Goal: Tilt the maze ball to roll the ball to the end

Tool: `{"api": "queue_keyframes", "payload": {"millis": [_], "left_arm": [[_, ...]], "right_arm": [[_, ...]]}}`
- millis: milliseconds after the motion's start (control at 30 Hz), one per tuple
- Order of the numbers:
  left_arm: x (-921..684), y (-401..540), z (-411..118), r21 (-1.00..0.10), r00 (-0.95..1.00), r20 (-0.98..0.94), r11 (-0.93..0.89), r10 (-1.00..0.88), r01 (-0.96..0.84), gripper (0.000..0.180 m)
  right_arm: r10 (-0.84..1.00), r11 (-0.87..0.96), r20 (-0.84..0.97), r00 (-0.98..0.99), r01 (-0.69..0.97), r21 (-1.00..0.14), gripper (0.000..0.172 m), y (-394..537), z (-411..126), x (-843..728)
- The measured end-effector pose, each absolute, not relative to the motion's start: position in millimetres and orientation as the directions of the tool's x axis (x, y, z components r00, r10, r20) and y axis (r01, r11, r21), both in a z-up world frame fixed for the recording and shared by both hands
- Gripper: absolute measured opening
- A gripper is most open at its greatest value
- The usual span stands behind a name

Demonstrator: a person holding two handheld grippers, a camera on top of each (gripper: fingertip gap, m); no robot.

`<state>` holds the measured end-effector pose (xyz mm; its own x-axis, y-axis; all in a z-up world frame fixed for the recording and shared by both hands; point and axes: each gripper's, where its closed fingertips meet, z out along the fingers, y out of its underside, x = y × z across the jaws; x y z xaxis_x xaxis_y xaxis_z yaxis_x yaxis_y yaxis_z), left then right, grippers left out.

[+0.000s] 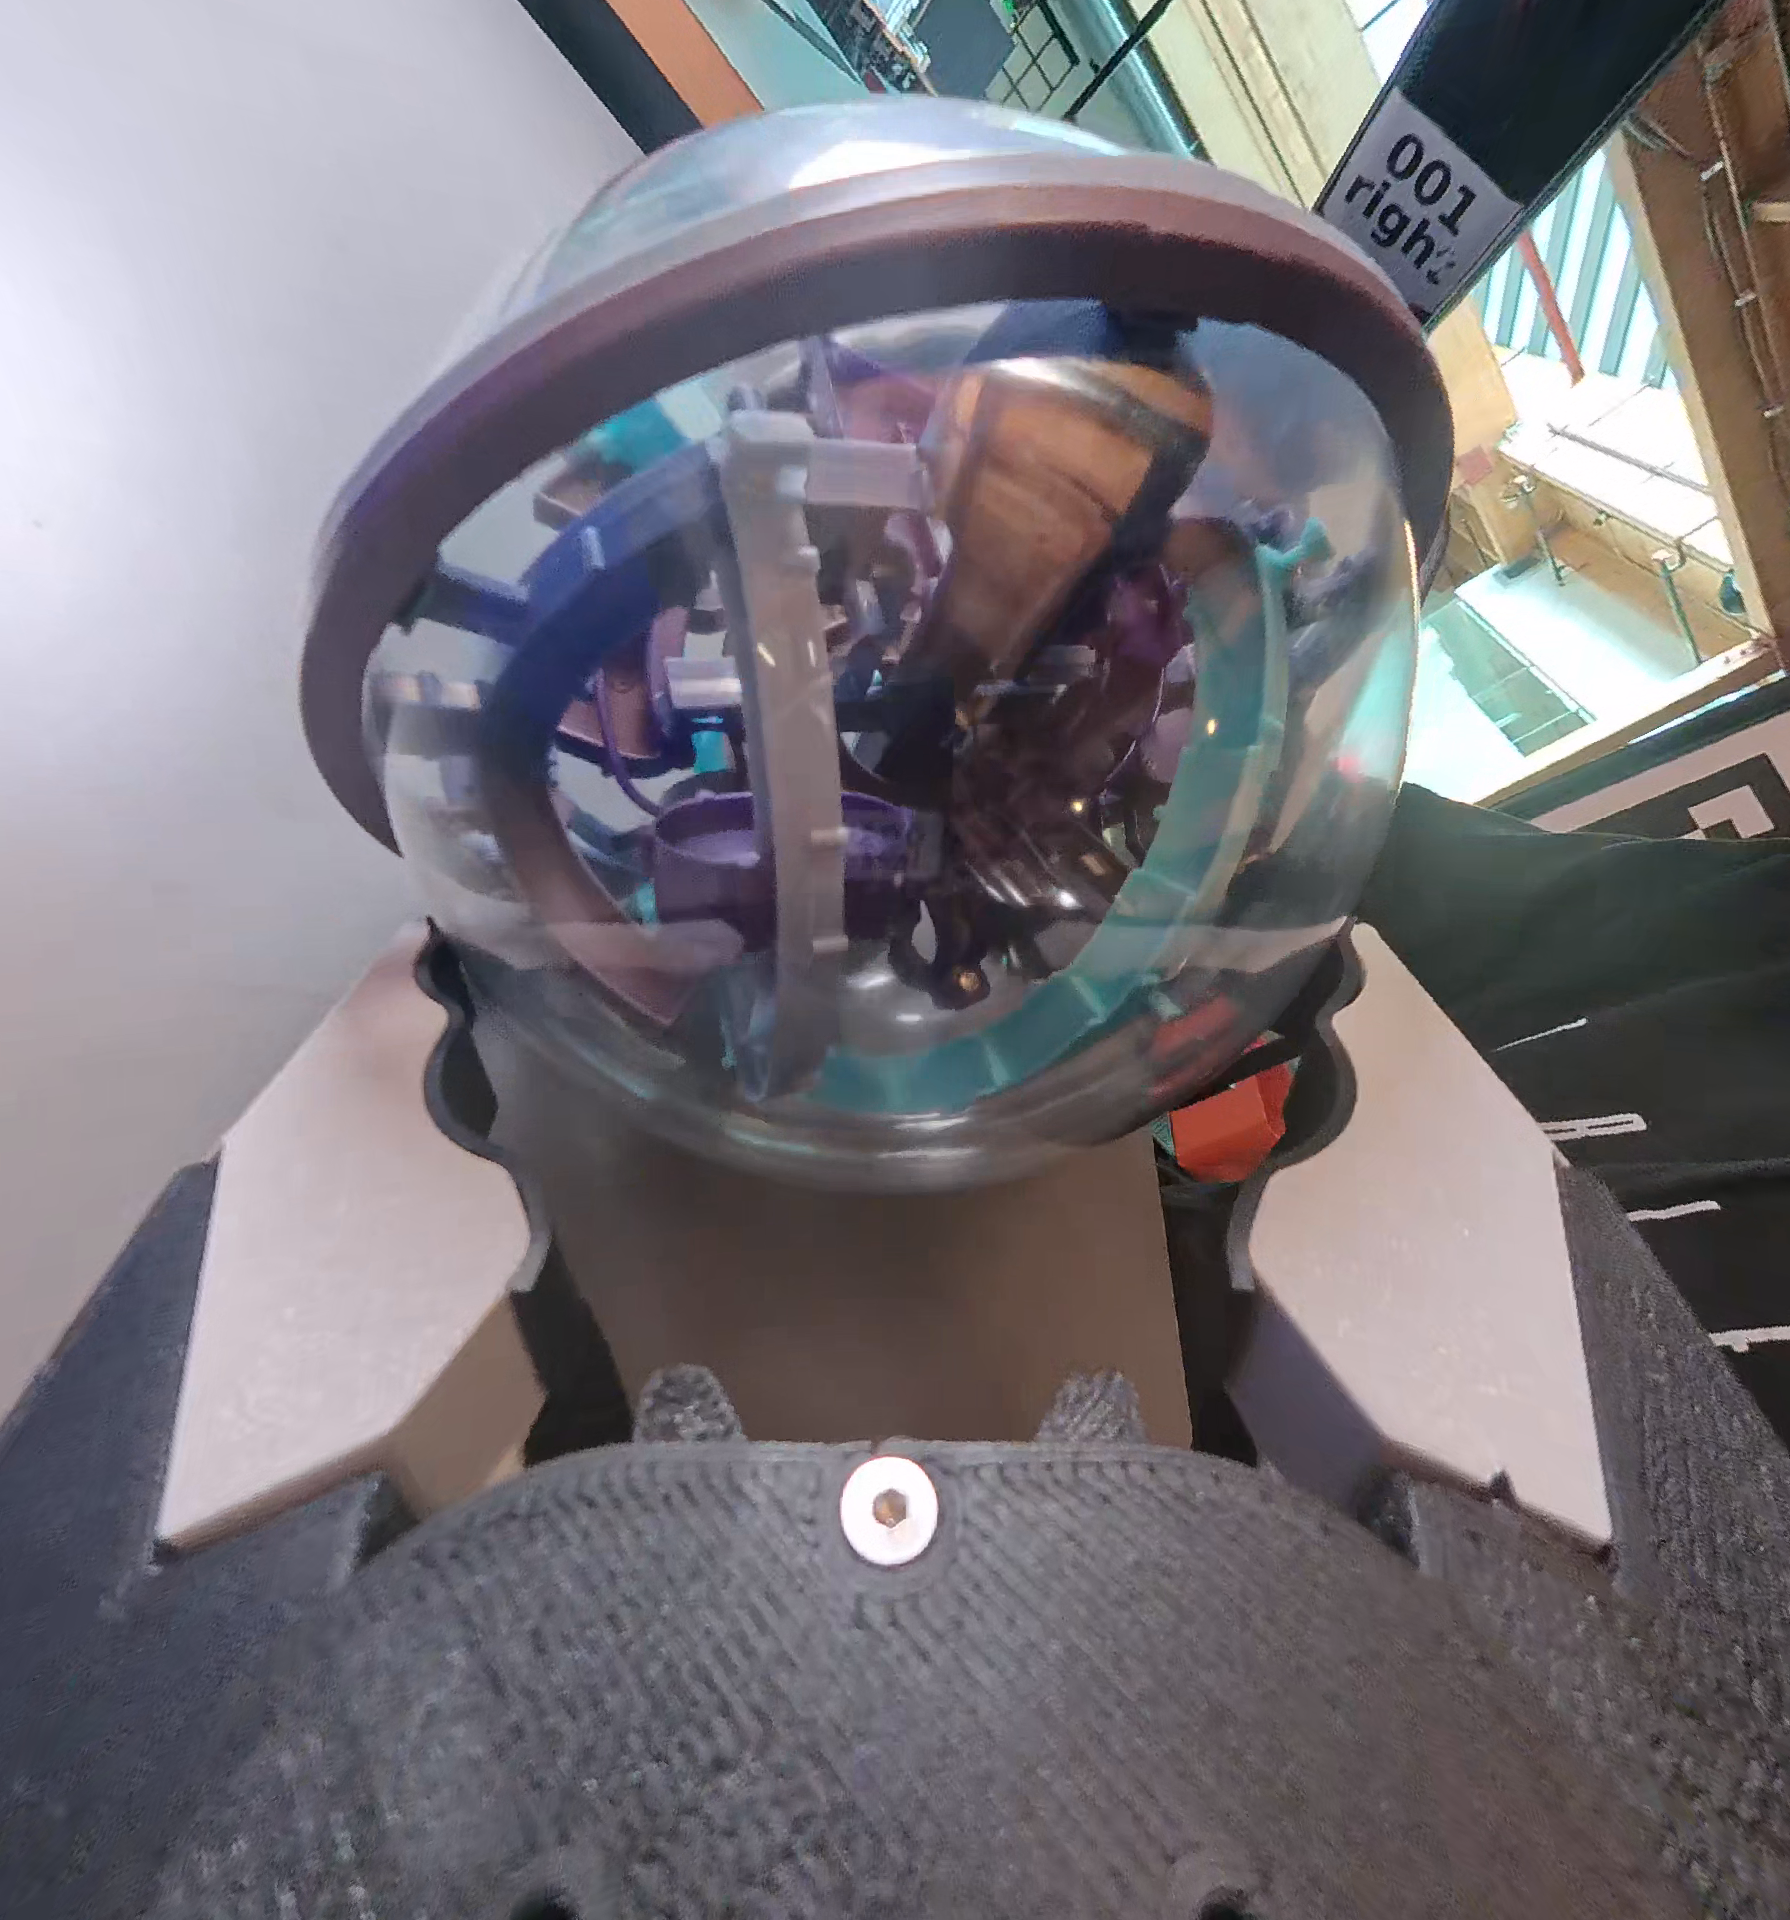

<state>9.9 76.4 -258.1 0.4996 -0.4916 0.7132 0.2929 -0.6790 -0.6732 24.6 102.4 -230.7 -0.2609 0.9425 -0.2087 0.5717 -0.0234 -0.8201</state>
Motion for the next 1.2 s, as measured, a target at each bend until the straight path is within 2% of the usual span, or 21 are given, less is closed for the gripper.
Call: {"api": "queue_keyframes", "payload": {"millis": [167, 433, 800, 1200], "left_arm": [[7, 78, -252, -0.658, 0.498, 0.731, -0.675, -0.467, 0.333, 0.148], [3, 83, -248, -0.692, 0.555, 0.695, -0.636, -0.457, 0.342, 0.144], [-1, 84, -243, -0.807, 0.693, 0.528, -0.545, -0.491, 0.228, 0.145], [-7, 78, -243, -0.883, 0.683, 0.4, -0.456, -0.61, 0.11, 0.145]], "right_arm": [[0.915, -0.156, -0.331, -0.23, 0.555, -0.817, 0.131, 104, -234, 30], [0.88, -0.254, -0.414, -0.233, 0.506, -0.824, 0.131, 106, -241, 33], [0.895, -0.196, -0.343, -0.284, 0.441, -0.876, 0.131, 97, -259, 35], [0.955, -0.077, -0.181, -0.237, 0.39, -0.917, 0.131, 92, -259, 28]]}}
